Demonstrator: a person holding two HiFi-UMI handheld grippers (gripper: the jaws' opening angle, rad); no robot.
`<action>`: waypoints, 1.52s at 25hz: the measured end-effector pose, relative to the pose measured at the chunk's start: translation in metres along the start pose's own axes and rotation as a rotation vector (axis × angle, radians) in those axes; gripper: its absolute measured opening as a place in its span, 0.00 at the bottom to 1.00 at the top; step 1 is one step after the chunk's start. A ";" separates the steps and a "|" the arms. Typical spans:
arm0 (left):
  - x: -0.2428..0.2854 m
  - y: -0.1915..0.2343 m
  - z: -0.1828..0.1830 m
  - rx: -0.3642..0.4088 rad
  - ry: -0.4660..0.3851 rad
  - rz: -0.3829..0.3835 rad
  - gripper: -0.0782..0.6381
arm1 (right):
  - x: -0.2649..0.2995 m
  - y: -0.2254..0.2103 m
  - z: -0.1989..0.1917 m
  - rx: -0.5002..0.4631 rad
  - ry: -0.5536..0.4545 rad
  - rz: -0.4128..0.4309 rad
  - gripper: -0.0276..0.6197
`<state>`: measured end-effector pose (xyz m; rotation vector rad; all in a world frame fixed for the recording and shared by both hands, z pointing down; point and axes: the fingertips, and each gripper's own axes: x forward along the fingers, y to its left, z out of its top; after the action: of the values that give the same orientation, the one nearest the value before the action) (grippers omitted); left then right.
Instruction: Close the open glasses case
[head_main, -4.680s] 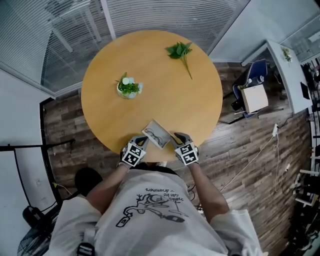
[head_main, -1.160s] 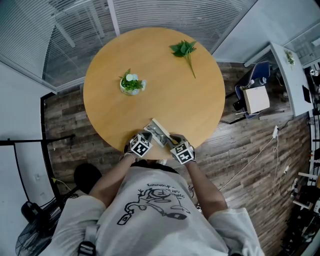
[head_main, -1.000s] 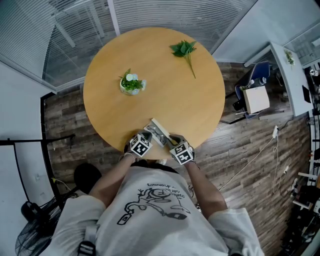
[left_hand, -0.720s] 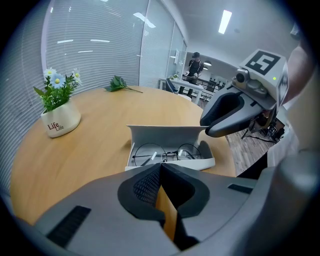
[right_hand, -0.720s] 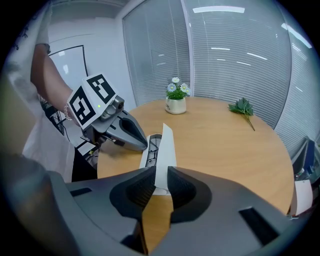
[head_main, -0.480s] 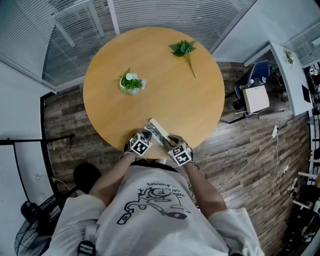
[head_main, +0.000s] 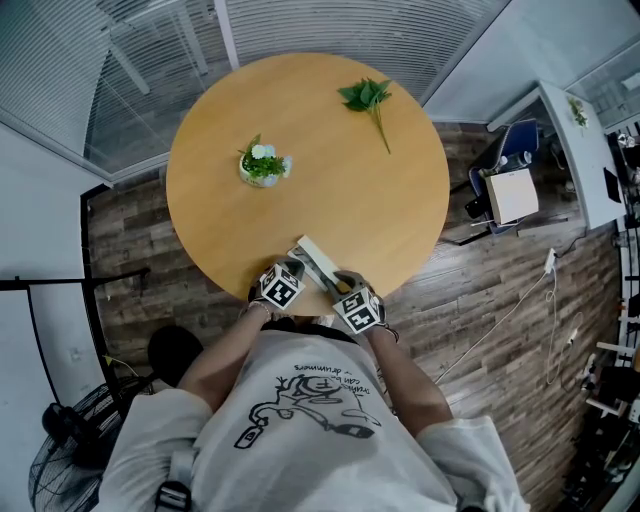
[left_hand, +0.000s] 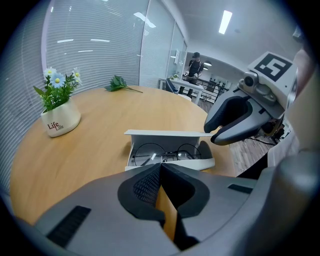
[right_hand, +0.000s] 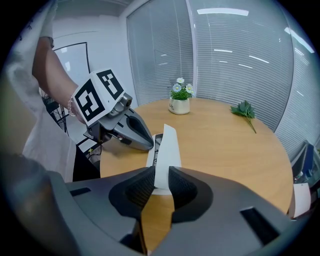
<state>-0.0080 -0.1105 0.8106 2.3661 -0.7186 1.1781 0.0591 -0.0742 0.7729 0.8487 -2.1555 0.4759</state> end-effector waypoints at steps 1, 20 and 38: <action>0.000 0.000 0.000 -0.001 0.000 0.000 0.14 | 0.000 0.001 0.000 0.003 -0.001 -0.002 0.19; 0.000 -0.001 -0.001 0.002 0.004 -0.004 0.14 | 0.002 0.013 -0.002 -0.002 0.003 -0.004 0.20; 0.001 0.000 0.000 -0.003 0.000 -0.012 0.14 | 0.007 0.021 -0.005 -0.010 0.018 0.016 0.20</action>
<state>-0.0079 -0.1103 0.8113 2.3647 -0.7043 1.1718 0.0431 -0.0593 0.7796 0.8197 -2.1476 0.4792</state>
